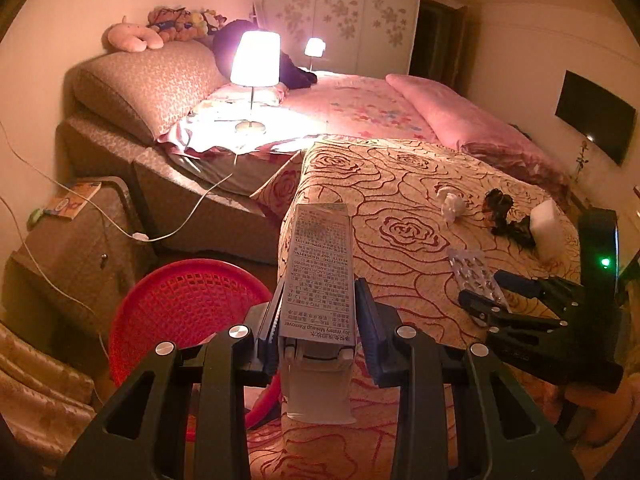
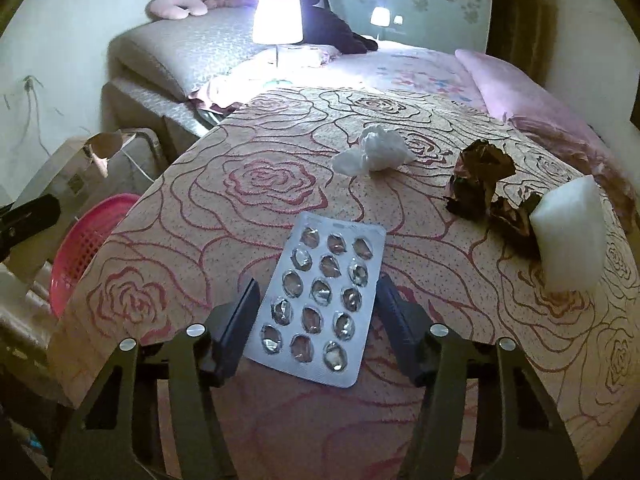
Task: Collect trash
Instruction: 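Carry box and blister pack over the pink wastebasket and open both tools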
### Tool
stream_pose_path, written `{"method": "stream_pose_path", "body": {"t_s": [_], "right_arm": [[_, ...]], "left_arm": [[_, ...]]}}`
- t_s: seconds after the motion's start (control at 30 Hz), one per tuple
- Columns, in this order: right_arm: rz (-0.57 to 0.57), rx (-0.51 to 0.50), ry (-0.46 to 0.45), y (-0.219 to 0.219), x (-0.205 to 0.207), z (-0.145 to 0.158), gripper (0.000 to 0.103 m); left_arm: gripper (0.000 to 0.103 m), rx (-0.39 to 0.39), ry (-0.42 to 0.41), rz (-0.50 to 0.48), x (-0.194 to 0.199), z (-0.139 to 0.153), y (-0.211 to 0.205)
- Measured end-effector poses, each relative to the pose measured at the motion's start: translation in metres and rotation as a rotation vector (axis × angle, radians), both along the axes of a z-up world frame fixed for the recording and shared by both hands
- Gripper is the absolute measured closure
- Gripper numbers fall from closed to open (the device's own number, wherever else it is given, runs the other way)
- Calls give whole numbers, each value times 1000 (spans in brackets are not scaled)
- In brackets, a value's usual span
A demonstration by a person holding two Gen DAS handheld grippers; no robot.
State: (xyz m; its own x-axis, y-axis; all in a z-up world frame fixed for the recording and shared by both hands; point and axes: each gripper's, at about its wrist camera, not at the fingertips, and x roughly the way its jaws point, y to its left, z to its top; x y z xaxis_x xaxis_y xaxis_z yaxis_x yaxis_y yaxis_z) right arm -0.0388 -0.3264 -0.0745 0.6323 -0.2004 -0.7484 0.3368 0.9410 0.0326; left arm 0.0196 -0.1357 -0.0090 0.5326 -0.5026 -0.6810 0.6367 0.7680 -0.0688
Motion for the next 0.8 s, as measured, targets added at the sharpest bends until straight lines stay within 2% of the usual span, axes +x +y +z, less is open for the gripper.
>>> {"method": "stream_pose_path", "body": {"t_s": [0.5,0.8], "right_arm": [[20,36,-56,2,-14,12,47],[76,32,-51,18,-2,12,47]], "left_arm": [[72,5,0,38,8,0,9],[72,27,-1,118,20,-1,30]]}}
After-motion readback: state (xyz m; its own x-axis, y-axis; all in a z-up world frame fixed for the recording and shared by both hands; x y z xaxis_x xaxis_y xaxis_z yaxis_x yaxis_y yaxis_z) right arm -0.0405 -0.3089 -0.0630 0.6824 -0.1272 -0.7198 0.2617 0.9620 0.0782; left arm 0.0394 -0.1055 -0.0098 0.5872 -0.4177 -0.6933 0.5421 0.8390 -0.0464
